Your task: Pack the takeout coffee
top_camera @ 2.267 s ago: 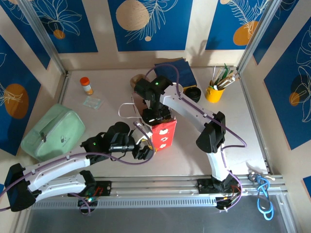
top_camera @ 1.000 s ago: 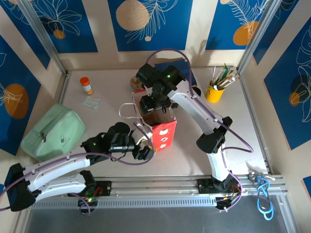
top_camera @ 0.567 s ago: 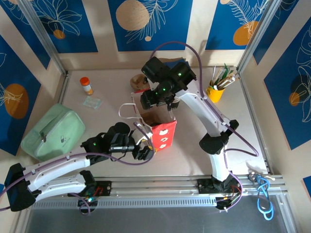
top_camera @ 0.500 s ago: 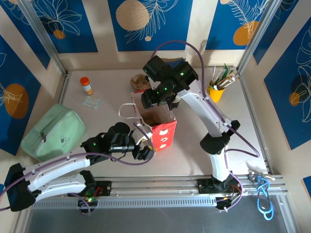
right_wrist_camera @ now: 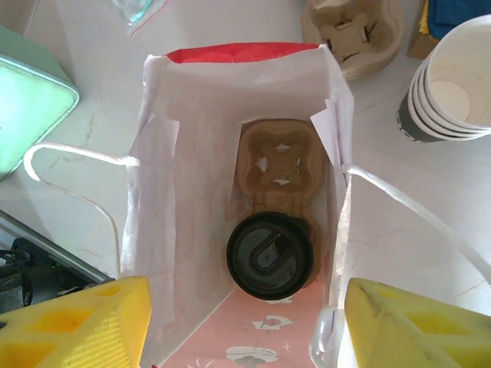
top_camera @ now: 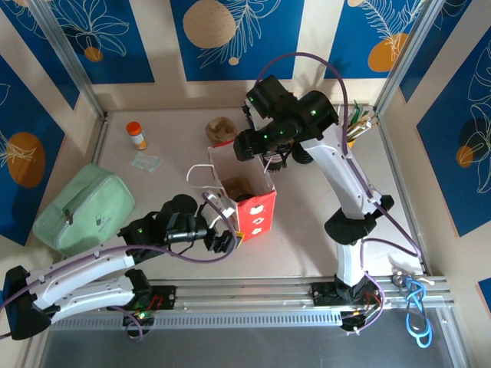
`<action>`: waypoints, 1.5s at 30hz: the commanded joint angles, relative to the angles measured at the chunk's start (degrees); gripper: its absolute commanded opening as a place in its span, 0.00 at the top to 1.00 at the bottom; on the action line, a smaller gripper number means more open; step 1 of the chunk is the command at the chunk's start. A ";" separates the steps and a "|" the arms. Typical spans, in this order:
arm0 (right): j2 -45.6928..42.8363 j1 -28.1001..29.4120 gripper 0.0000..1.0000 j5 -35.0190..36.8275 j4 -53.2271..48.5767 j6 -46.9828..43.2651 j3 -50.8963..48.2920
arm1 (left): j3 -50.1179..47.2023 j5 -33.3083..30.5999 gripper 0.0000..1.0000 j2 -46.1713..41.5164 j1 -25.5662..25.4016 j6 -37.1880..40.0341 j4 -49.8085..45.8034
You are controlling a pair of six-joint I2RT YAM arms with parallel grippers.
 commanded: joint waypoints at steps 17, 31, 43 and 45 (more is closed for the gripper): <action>-17.56 -17.95 0.25 1.78 9.99 -4.24 -19.44 | 0.79 -12.52 0.14 -6.08 -0.46 -0.78 -6.11; -29.55 -39.15 0.21 -4.59 26.47 -7.98 -45.43 | -7.63 -29.68 0.09 -12.26 -0.38 -9.38 -8.36; -24.12 -44.42 0.21 1.66 36.42 -7.68 -52.37 | -13.78 -40.48 0.07 -21.22 0.32 -15.10 -10.25; -22.36 -44.79 0.21 1.98 37.25 -6.39 -52.08 | -14.02 -40.81 0.07 -21.55 0.32 -15.28 -10.37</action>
